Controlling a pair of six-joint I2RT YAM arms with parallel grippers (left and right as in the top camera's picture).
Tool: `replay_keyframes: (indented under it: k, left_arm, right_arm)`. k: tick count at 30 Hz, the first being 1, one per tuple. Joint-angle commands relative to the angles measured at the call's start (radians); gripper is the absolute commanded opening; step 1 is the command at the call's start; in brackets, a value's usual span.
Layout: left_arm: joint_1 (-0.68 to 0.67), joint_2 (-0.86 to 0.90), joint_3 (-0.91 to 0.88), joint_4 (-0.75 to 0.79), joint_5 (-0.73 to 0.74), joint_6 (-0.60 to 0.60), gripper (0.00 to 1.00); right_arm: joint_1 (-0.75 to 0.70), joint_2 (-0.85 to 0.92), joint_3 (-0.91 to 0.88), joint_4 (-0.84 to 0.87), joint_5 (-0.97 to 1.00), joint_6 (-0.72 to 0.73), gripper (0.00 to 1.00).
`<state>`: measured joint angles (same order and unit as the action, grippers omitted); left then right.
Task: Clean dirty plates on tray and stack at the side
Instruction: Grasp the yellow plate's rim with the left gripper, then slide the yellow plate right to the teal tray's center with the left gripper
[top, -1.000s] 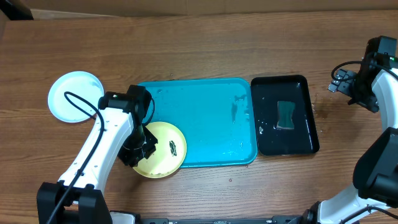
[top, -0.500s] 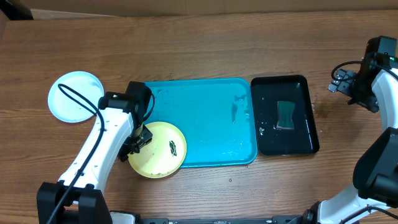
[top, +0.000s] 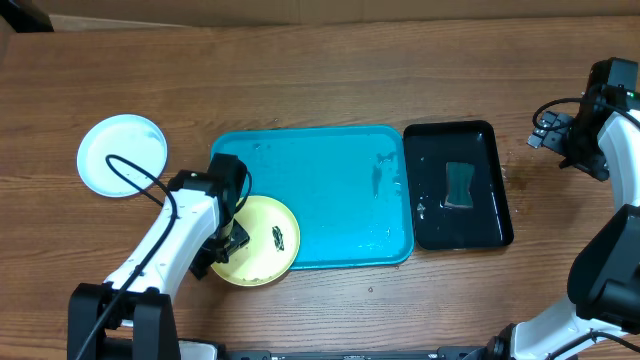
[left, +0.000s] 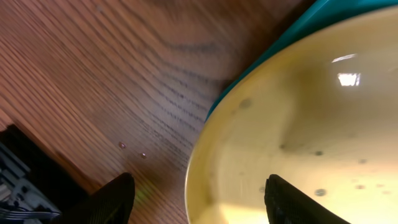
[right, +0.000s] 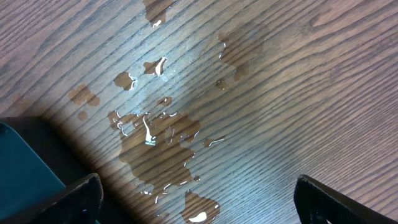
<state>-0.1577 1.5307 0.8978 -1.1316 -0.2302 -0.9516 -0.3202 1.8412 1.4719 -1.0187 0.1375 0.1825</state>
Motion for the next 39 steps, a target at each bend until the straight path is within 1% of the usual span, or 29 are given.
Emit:
replay_keyframes:
  k: [1, 5, 7, 12, 14, 19, 25, 31, 35, 39]
  left_arm:
    - [-0.003, -0.006, -0.051, 0.033, 0.041, -0.018, 0.68]
    - [-0.003, -0.006, -0.075, 0.061, 0.048, -0.018, 0.68]
    - [-0.004, -0.006, -0.078, 0.064, 0.048, -0.018, 0.65]
    - [-0.004, -0.006, -0.081, 0.063, 0.048, -0.018, 0.61]
    - [-0.004, -0.006, -0.087, 0.071, 0.049, -0.018, 0.57]
    - [-0.004, -0.006, -0.102, 0.093, 0.076, -0.018, 0.49]
    - [-0.004, -0.006, -0.105, 0.097, 0.093, -0.015, 0.3]
    - [-0.004, -0.006, -0.105, 0.097, 0.093, -0.014, 0.23]
    - [-0.004, -0.006, -0.105, 0.106, 0.099, -0.014, 0.12]
    - [-0.005, -0.006, -0.105, 0.136, 0.153, -0.014, 0.11]
  right_arm:
    - [-0.003, -0.011, 0.014, 0.003, 0.004, 0.003, 1.0]
    - [-0.003, -0.011, 0.014, 0.003, 0.004, 0.003, 1.0]
    - [-0.003, -0.011, 0.014, 0.003, 0.004, 0.003, 1.0]
    - [-0.003, -0.011, 0.014, 0.003, 0.004, 0.003, 1.0]
    - [-0.003, -0.011, 0.014, 0.003, 0.004, 0.003, 1.0]
    - [-0.003, -0.011, 0.014, 0.003, 0.004, 0.003, 1.0]
    - [-0.003, -0.011, 0.014, 0.003, 0.004, 0.003, 1.0]
    - [-0.003, -0.011, 0.014, 0.003, 0.004, 0.003, 1.0]
    - [-0.003, -0.011, 0.014, 0.003, 0.004, 0.003, 1.0]
    - [-0.003, -0.011, 0.014, 0.003, 0.004, 0.003, 1.0]
